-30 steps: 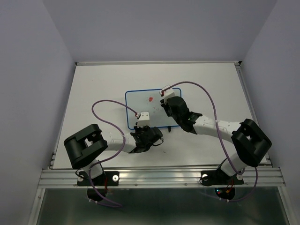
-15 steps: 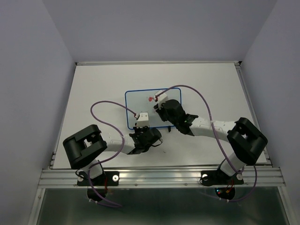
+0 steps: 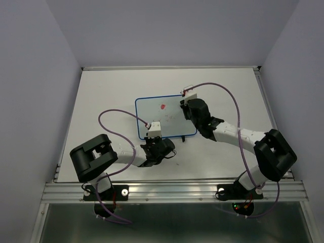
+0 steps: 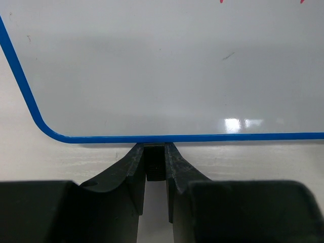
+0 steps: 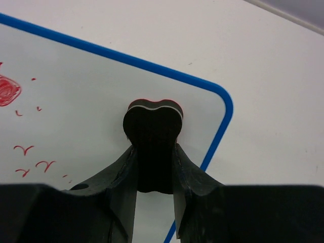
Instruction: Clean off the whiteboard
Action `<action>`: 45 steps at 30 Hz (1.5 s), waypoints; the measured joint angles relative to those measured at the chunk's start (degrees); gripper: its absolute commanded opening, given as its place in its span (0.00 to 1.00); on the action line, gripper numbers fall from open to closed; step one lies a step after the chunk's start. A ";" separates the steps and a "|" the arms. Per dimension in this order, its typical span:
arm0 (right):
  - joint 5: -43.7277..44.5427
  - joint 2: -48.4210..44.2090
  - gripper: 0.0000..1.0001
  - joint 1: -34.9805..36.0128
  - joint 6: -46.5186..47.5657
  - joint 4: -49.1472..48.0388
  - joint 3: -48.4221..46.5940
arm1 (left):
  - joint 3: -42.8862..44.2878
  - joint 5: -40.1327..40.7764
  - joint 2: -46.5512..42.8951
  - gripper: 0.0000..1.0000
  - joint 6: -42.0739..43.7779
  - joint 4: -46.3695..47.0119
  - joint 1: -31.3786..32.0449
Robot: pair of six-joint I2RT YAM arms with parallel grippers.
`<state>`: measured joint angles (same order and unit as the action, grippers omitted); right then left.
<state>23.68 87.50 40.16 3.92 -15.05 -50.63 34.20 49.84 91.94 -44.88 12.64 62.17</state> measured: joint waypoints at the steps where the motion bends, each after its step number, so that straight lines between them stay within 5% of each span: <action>1: 0.26 -0.37 0.03 -0.44 0.15 0.00 0.00 | 0.00 0.09 0.07 0.00 -0.02 0.02 0.00; 9: -3.39 0.00 0.03 -1.29 0.81 0.61 -1.27 | 0.00 0.31 0.17 0.00 -0.02 0.11 0.09; 24: -7.65 11.10 0.01 12.07 0.55 -0.48 -6.34 | -0.09 1.62 0.76 0.00 -0.44 1.44 0.26; 35: -1.22 10.10 0.01 11.50 0.76 -1.11 -5.68 | -0.09 2.93 2.16 0.00 -0.04 3.04 0.50; 45: 1.49 -1.09 0.01 0.31 0.35 -2.23 2.49 | 0.11 3.10 2.45 0.00 0.02 3.21 0.48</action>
<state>25.17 86.41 40.47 4.27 -17.28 -48.14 34.30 52.95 94.39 -44.86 15.86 62.65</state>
